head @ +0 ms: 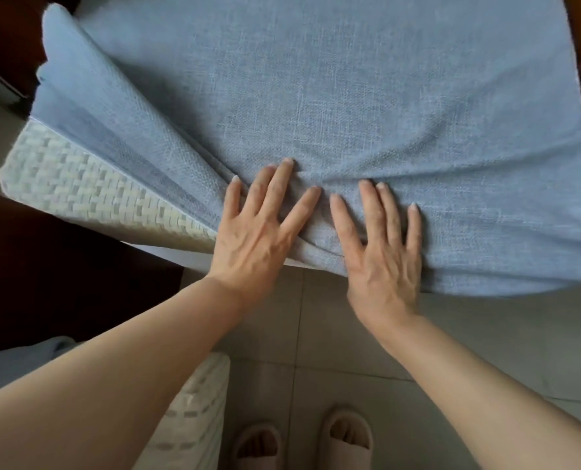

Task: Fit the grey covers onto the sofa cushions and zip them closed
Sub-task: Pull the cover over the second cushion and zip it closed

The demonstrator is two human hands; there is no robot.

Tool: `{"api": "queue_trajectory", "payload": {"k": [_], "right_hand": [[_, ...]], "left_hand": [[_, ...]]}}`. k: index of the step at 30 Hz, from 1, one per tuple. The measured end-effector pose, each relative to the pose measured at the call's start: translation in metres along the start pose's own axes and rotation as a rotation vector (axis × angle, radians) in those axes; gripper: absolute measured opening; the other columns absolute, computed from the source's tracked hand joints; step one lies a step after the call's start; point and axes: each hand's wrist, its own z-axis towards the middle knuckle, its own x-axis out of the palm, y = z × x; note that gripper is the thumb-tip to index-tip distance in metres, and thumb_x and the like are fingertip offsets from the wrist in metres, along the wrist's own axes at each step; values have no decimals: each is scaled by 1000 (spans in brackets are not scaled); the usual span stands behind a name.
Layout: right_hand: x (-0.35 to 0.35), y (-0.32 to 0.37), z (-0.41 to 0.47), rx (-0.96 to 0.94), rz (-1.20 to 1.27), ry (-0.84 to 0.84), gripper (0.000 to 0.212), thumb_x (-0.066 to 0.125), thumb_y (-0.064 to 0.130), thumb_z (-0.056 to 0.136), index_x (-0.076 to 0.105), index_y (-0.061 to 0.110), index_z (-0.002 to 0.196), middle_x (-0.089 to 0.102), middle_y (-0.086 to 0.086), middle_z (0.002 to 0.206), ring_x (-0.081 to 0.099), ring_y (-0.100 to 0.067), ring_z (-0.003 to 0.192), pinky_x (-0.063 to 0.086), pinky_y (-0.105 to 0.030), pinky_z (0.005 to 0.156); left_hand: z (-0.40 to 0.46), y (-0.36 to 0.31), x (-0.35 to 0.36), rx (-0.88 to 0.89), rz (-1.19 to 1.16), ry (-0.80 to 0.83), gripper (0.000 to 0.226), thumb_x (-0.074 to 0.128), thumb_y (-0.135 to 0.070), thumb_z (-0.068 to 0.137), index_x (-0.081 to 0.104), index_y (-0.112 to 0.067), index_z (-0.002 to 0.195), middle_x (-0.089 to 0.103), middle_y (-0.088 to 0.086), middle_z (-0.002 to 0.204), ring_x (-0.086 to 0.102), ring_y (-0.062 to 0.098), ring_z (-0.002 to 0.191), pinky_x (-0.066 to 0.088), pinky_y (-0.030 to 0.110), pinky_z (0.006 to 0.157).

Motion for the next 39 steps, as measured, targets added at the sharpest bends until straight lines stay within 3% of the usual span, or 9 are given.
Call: {"api": "queue_trajectory", "payload": {"k": [2, 5, 9, 12, 16, 21, 25, 34, 39], "right_hand": [[9, -2, 0, -5, -19, -59, 62, 37, 5, 86, 31, 19, 145, 31, -20, 149, 24, -35, 138, 18, -57, 110], [17, -2, 2, -8, -11, -162, 55, 40, 4, 89, 38, 19, 142, 39, -18, 146, 31, -34, 136, 23, -56, 108], [12, -11, 11, 8, 40, -213, 56, 47, 0, 81, 51, 15, 135, 49, -12, 140, 40, -30, 131, 28, -53, 106], [4, -15, 24, 18, 65, -225, 51, 42, 1, 80, 57, 11, 128, 54, -9, 133, 46, -29, 125, 31, -51, 102], [0, -21, 50, -11, 87, -241, 39, 37, 2, 82, 62, 6, 111, 61, -9, 116, 54, -30, 107, 37, -44, 88], [7, -29, 71, -57, 43, -188, 34, 32, 4, 82, 59, 6, 102, 59, -12, 103, 50, -30, 90, 34, -41, 73], [17, -33, 73, -113, 23, -209, 31, 33, 3, 83, 58, 4, 100, 59, -14, 98, 47, -30, 87, 33, -39, 72], [11, -32, 80, -182, 73, -258, 30, 29, -5, 78, 52, 10, 67, 50, -8, 63, 48, -27, 62, 31, -33, 63], [7, -30, 84, -196, 139, -263, 30, 30, -8, 70, 50, 10, 58, 47, -6, 56, 48, -25, 54, 38, -32, 53]], "left_hand": [[2, 2, 10, 0, 29, -19, 69, 56, -16, 75, 33, -20, 141, 34, 23, 147, 37, 39, 131, 33, 59, 99], [5, 5, 17, 20, 6, -95, 61, 56, -19, 77, 43, -20, 136, 43, 21, 141, 40, 37, 124, 34, 55, 96], [13, 11, 10, 0, -46, -182, 51, 58, -19, 69, 52, -17, 120, 55, 12, 121, 44, 30, 103, 33, 43, 81], [23, 9, 4, -72, -40, -203, 38, 58, -13, 68, 56, -15, 105, 57, 6, 106, 47, 29, 92, 30, 41, 75], [47, 16, -6, -24, -5, -157, 23, 57, -7, 63, 59, -13, 85, 56, 2, 83, 52, 29, 75, 26, 38, 68], [70, 26, -2, 105, 31, -107, 19, 58, -7, 64, 58, -12, 82, 52, 4, 79, 50, 28, 72, 29, 37, 65], [70, 31, 8, 142, 29, -143, 15, 58, -5, 68, 58, -10, 81, 52, 5, 78, 49, 27, 70, 31, 37, 64], [77, 26, 8, 191, -54, -78, 26, 61, 8, 45, 54, -12, 61, 50, 1, 59, 50, 25, 53, 29, 27, 49], [81, 27, 3, 211, -87, -38, 25, 62, 9, 44, 54, -12, 56, 50, 1, 54, 48, 23, 47, 26, 23, 45]]}}
